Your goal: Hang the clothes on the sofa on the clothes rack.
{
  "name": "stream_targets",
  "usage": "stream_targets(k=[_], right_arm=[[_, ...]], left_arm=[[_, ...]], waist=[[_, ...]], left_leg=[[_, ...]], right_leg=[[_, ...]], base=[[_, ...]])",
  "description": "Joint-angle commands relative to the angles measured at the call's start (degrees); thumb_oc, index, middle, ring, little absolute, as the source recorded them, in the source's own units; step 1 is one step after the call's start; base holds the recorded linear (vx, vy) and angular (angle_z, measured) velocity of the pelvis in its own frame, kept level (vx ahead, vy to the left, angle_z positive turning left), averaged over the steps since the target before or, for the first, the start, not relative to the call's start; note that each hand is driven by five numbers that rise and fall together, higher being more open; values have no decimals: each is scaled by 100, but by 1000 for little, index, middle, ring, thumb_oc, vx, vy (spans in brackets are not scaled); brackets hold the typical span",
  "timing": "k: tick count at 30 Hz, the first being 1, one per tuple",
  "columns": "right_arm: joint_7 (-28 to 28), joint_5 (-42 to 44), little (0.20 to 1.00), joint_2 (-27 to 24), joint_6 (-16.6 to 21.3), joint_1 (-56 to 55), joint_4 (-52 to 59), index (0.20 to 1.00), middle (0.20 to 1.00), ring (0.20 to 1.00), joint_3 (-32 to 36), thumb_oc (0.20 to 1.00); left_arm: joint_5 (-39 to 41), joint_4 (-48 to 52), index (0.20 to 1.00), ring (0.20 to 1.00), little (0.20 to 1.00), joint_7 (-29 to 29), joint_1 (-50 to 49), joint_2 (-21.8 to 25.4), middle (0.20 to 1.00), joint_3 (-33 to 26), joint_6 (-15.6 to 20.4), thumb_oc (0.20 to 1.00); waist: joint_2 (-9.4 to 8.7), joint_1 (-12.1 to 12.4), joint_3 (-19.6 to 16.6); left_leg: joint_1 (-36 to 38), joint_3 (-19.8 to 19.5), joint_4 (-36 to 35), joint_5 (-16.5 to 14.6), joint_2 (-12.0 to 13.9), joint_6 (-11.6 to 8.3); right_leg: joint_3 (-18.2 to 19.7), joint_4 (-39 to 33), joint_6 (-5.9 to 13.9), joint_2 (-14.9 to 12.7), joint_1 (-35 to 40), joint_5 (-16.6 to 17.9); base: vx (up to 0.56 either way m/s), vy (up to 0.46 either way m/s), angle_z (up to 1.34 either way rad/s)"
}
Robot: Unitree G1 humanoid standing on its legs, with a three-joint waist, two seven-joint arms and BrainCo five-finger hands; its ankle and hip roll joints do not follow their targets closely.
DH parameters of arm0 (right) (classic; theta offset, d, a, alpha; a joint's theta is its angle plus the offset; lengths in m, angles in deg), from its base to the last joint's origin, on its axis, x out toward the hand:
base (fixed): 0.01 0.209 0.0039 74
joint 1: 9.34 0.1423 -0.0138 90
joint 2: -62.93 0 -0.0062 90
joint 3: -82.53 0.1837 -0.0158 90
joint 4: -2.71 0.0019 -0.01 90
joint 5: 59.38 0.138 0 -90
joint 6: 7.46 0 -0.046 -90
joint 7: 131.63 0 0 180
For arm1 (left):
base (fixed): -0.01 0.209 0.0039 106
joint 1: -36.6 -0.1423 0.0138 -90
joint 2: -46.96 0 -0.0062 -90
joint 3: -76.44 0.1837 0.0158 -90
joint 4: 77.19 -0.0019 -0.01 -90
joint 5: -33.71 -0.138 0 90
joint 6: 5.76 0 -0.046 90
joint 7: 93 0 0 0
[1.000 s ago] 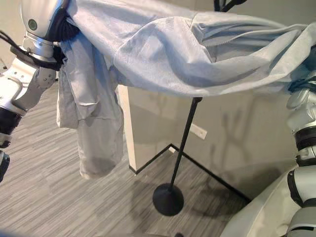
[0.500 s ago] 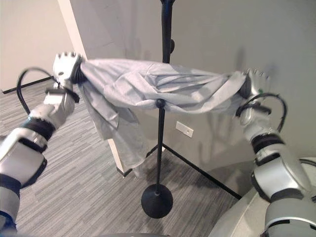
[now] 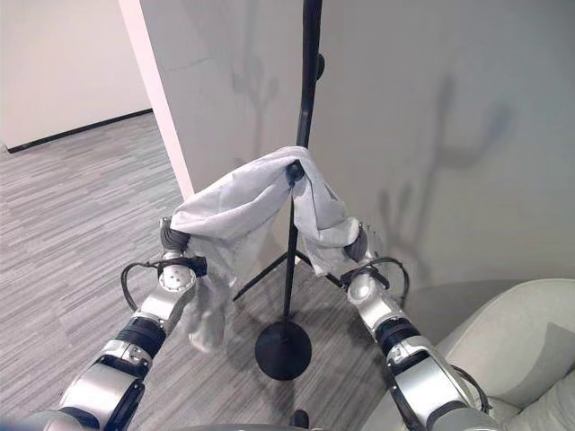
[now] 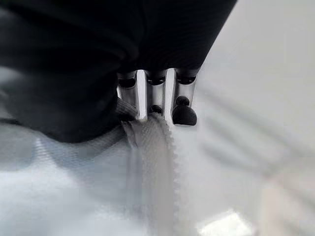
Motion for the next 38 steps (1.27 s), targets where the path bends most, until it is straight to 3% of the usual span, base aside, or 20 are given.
stream_targets(k=[1, 2, 3, 5, 9, 16, 18, 24, 25, 26, 32, 38], right_arm=[[-357, -231, 200, 439, 290, 90, -706, 200, 200, 200, -646, 200], [-353, -234, 200, 443, 295, 85, -712, 200, 200, 200, -650, 200], [-505, -439, 200, 467, 269, -78, -800, 200, 200, 200, -777, 200], [-738, -918, 200, 648, 168, -329, -1376, 200, 200, 200, -1130, 200], [-942, -1582, 200, 792, 76, -762, -2591, 200, 200, 200, -1336, 200], [-1108, -2169, 200, 775, -248, -1161, -3387, 200, 200, 200, -1190, 200], [-1334, -2292, 200, 734, -313, -1347, -3614, 200, 200, 200, -1145, 200], [-1496, -1894, 200, 811, -309, -1494, -3834, 200, 200, 200, -850, 200], [-1498, -1762, 504, 817, -319, -1510, -3851, 504, 504, 504, -787, 504], [-1412, -1528, 1000, 795, -335, -1475, -3825, 1000, 1000, 1000, -612, 1000], [-1444, -734, 1000, 765, -297, -1451, -3790, 1000, 1000, 1000, -236, 1000], [-1668, 1015, 1000, 822, -199, -1588, -4096, 1000, 1000, 1000, 719, 1000]], left_arm=[[186, -449, 1000, 1000, 1000, -423, 335, 149, 1000, 295, 450, 1000], [192, -450, 1000, 1000, 1000, -430, 328, 151, 1000, 294, 454, 1000], [1035, -544, 1000, 1000, 1000, -1001, -32, 158, 1000, 216, 576, 1000], [1300, -784, 1000, 1000, 1000, -1319, -402, 64, 1000, 232, 616, 1000], [878, -2084, 1000, 1000, 1000, -1877, -941, -13, 1000, 411, 554, 1000], [1147, -3406, 1000, 1000, 1000, -2189, -1274, -445, 1000, 33, 414, 1000], [666, -3550, 1000, 1000, 1000, -2239, -1430, -410, 1000, 111, 344, 1000], [292, -3757, 1000, 1000, 1000, -2351, -1524, -461, 1000, 248, 235, 1000], [250, -3835, 1000, 1000, 1000, -2368, -1539, -478, 1000, 248, 200, 1000], [296, -4073, 1000, 1000, 1000, -2397, -1559, -539, 1000, 196, 101, 1000], [384, -4363, 1000, 1000, 1000, -2696, -1640, -529, 1000, 128, -13, 1000], [830, -4653, 1000, 1000, 1000, -2942, -1678, -411, 1000, -299, -117, 1000]], waist=[[-103, 209, -70], [-103, 204, -82], [-68, 227, -60], [-35, 295, -49], [33, 434, 76], [161, 508, 201], [197, 511, 210], [241, 488, 146], [241, 477, 126], [226, 440, 99], [185, 415, 30], [128, 399, -82]], left_leg=[[-108, 192, 99, 296, 245, -125], [-114, 188, 100, 295, 245, -125], [-151, 168, 95, 335, 239, -126], [-206, 108, 73, 364, 240, -144], [-406, -47, 35, 409, 227, -215], [-647, -163, -126, 460, 188, -285], [-657, -153, -202, 440, 155, -266], [-610, -149, -248, 385, 135, -248], [-591, -136, -254, 372, 133, -242], [-553, -106, -261, 349, 127, -223], [-457, -18, -268, 293, 124, -185], [-356, 63, -263, 235, 123, -161]], right_leg=[[198, 151, 587, -465, 519, -726], [195, 151, 587, -464, 515, -727], [151, 158, 601, -488, 496, -716], [62, 165, 612, -516, 485, -729], [-236, 175, 639, -618, 446, -776], [-630, 90, 672, -731, 402, -778], [-641, 70, 697, -769, 387, -758], [-641, 44, 721, -811, 448, -765], [-633, 41, 722, -816, 464, -767], [-601, 37, 733, -825, 476, -752], [-507, 44, 742, -837, 500, -720], [-418, 72, 743, -842, 538, -708]], base=[[4, 19, 9], [5, 41, 10], [14, 41, 8], [25, 54, 11], [20, 48, 40], [5, 35, 38], [14, 45, 23], [8, 29, 6], [15, 43, -2], [16, 51, -1], [7, 29, -4], [6, 15, -9]])
